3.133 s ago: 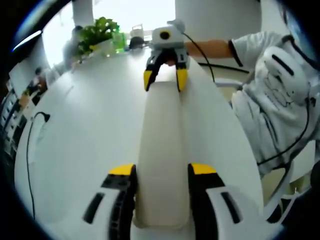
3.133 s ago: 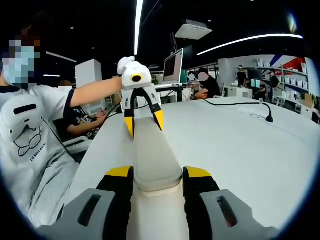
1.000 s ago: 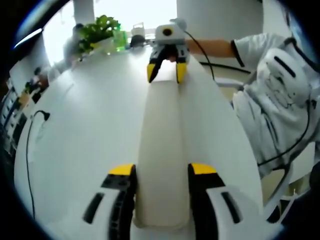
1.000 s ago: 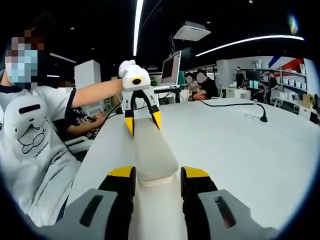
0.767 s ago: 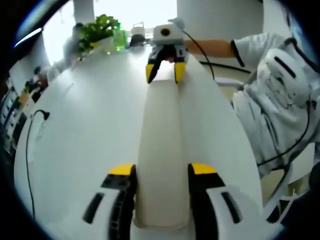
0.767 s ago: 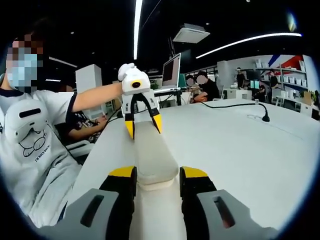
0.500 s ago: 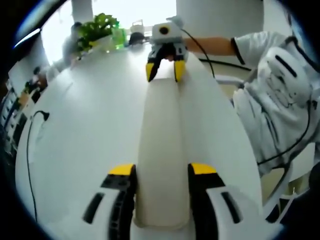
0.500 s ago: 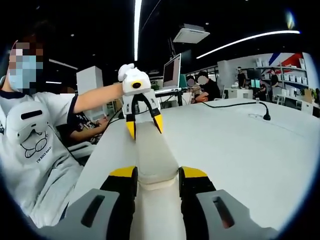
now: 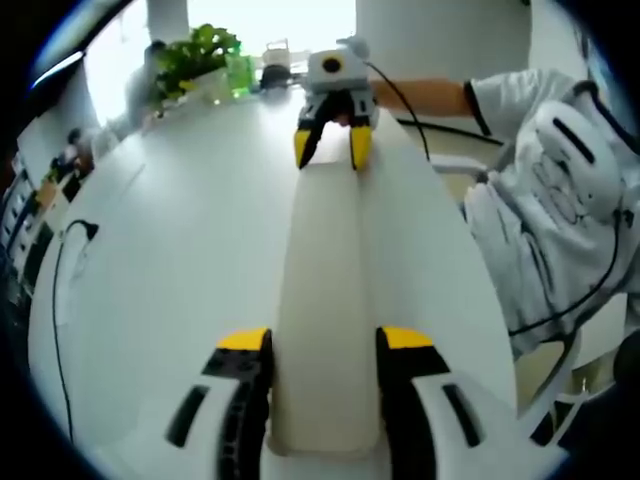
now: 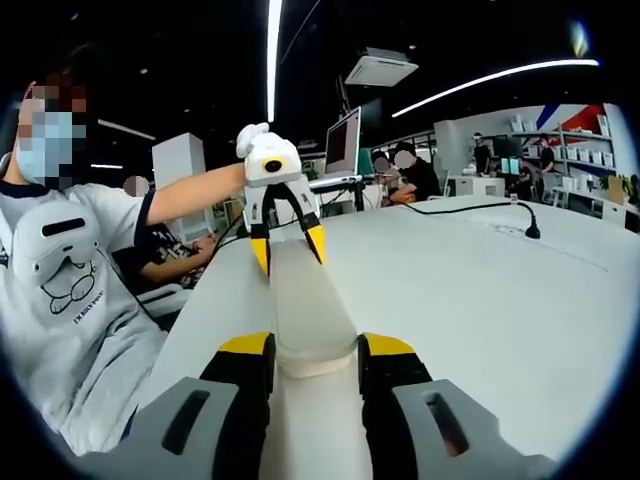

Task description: Arrange the utensils inside the cutlery case until each visible utensil rests in its matching compartment.

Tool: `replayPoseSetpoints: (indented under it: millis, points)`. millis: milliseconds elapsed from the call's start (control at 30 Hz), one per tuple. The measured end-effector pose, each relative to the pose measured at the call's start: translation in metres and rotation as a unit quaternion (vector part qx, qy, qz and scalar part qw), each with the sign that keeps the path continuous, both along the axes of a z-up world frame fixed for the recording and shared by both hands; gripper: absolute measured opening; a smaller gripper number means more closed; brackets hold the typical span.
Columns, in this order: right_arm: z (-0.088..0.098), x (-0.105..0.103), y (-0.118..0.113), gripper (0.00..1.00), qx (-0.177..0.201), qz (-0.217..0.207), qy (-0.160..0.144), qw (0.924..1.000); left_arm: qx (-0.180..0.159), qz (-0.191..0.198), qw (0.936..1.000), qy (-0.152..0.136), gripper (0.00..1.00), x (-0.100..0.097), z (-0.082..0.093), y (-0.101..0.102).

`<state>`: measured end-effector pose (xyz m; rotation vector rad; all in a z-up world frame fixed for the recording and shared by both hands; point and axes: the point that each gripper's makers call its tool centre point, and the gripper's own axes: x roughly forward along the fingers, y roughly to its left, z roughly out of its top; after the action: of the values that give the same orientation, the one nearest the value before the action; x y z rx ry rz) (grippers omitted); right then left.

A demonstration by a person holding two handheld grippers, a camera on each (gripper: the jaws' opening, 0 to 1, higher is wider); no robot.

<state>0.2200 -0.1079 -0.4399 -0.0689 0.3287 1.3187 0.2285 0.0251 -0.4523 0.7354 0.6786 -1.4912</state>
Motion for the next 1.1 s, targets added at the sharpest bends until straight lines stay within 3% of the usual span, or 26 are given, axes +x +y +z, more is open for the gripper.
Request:
replayPoseSetpoints:
  millis: [267, 433, 733, 1100]
  points:
    - [0.0, 0.002, 0.001, 0.31, -0.002, 0.001, -0.003, 1.0, -0.004, 0.002, 1.0, 0.002, 0.44, 0.001, -0.005, 0.001]
    - [-0.003, -0.001, -0.005, 0.41, -0.011, -0.002, -0.005, 0.9999, -0.008, 0.007, 0.9999, 0.006, 0.43, 0.001, -0.006, 0.003]
    - [-0.008, -0.003, -0.003, 0.35, -0.011, 0.003, -0.003, 0.9999, -0.013, 0.011, 0.9998, 0.008, 0.43, 0.001, -0.005, 0.001]
    - [-0.007, -0.001, 0.0, 0.36, -0.008, -0.003, -0.003, 1.0, -0.015, 0.012, 0.9997, 0.011, 0.43, 0.002, -0.005, 0.001]
